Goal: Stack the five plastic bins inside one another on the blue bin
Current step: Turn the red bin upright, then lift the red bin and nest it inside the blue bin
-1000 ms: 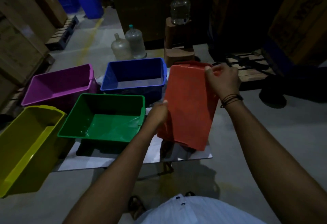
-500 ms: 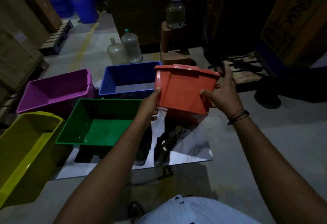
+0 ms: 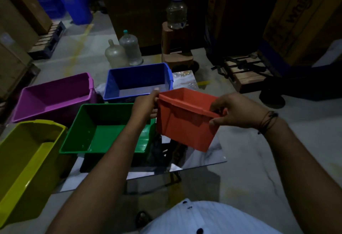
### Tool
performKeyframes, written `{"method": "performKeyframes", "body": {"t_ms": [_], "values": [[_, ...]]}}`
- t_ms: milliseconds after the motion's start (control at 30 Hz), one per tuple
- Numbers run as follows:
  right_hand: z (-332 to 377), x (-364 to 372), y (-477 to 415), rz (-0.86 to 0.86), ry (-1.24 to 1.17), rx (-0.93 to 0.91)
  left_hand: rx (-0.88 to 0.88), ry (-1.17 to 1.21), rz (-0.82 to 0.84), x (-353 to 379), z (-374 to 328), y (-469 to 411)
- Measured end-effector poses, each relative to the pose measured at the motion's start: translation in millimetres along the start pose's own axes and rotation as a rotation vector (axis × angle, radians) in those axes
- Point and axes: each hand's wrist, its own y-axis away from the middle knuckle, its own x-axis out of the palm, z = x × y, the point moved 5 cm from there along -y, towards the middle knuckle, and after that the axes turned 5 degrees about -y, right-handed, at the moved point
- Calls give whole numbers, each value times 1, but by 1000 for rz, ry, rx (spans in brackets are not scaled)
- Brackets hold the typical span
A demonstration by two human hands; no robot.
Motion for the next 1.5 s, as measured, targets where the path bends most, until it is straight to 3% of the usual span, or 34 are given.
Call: {"method": "performKeyframes", "body": {"t_ms": [100, 267, 533, 733, 933, 1000, 1200, 1500], "values": [[4, 31, -6, 167, -29, 21, -66, -51, 9, -3, 4, -2], [10, 88, -16, 391, 45, 15, -39, -484, 15, -10, 19, -4], [9, 141, -11, 541, -57, 138, 16, -737, -12, -24, 53, -8], [12, 143, -28, 322, -97, 133, 128, -749, -86, -39, 49, -13], [8, 127, -63, -215, -38, 250, 254, -748, -233, -71, 35, -23], [14, 122, -76, -306, 23, 281, 289, -733, -287, -86, 30, -26], [29, 127, -134, -215, 89, 407, 373, -716, -275, -133, 29, -52], [36, 124, -246, -37, 158, 367, 468, -1172, -247, -178, 13, -123]]}}
